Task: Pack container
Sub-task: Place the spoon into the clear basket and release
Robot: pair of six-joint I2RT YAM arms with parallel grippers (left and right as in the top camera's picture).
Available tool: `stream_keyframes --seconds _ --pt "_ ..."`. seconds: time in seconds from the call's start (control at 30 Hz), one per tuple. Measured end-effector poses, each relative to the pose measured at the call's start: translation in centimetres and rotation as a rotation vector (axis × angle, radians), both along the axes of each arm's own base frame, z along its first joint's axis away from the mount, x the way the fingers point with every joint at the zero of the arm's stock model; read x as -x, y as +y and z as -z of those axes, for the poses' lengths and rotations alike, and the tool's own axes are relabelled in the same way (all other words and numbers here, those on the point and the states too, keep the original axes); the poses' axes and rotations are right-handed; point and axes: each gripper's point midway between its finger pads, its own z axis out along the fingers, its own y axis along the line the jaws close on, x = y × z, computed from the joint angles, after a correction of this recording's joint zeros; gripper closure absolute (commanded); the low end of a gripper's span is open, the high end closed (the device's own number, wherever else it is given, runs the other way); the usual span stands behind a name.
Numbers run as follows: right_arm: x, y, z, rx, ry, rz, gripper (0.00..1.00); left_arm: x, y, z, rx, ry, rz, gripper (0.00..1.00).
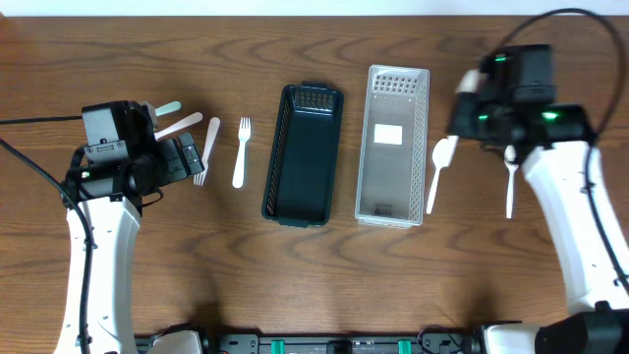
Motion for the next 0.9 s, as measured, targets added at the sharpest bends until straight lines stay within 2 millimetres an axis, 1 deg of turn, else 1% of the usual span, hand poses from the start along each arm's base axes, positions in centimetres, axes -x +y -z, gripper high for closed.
stream_keyframes --seconds 0.03,0.1,0.17,0.2,0.23,0.33,0.4,0.43,0.47,0.53,0.6,0.7,0.73,0.8,0.83,0.87,0.9 --pt "-0.2 1.4 0.2 -0.011 -0.002 -0.028 0.99 0.0 0.0 0.0 0.000 0.000 0.000 0.02" --pt "-0.7 3.5 0.8 -0.023 -0.006 -0.061 0.99 0.0 0.0 0.0 0.000 0.000 0.000 0.02" --pt "-1.1 5.0 1.8 -0.026 0.006 -0.073 0.99 0.0 0.0 0.0 0.000 0.000 0.000 0.02" --pt "-1.4 5.4 2.5 -0.024 0.015 -0.073 0.99 0.0 0.0 0.0 0.000 0.000 0.000 0.02" --pt "-1.8 5.7 3.5 -0.022 0.032 -0.071 0.99 0.0 0.0 0.0 0.000 0.000 0.000 0.02" --pt "-2.6 6.4 7.4 -0.015 0.107 -0.067 0.96 0.0 0.0 0.0 0.000 0.000 0.000 0.02" --pt "-2.8 7.0 10.6 -0.015 0.172 -0.070 0.93 0.0 0.0 0.0 0.000 0.000 0.000 0.02" --pt "-2.8 7.3 11.9 -0.020 0.200 -0.075 0.89 0.0 0.0 0.0 0.000 0.000 0.000 0.02" --pt "-2.7 7.7 13.1 -0.025 0.224 -0.082 0.81 0.0 0.0 0.0 0.000 0.000 0.000 0.02" --pt "-2.2 8.2 14.5 -0.038 0.263 -0.092 0.73 0.0 0.0 0.0 0.000 0.000 0.000 0.02" --pt "-2.0 8.5 14.5 -0.047 0.264 -0.108 0.59 0.0 0.0 0.0 0.000 0.000 0.000 0.02" --pt "-2.3 8.6 13.2 -0.053 0.229 -0.121 0.56 0.0 0.0 0.0 0.000 0.000 0.000 0.02" --pt "-2.4 8.5 12.3 -0.054 0.208 -0.123 0.56 0.0 0.0 0.0 0.000 0.000 0.000 0.02" --pt "-2.7 7.9 10.0 -0.053 0.150 -0.117 0.59 0.0 0.0 0.0 0.000 0.001 0.000 0.02" --pt "-2.8 7.1 8.2 -0.046 0.109 -0.105 0.59 0.0 0.0 0.0 0.000 0.001 0.000 0.02" --pt "-2.9 6.0 6.5 -0.034 0.068 -0.089 0.58 0.0 0.0 0.0 0.000 0.001 0.000 0.02" --pt "-3.0 4.5 4.5 -0.013 0.020 -0.063 0.58 0.0 0.0 0.0 0.000 0.000 0.000 0.02"
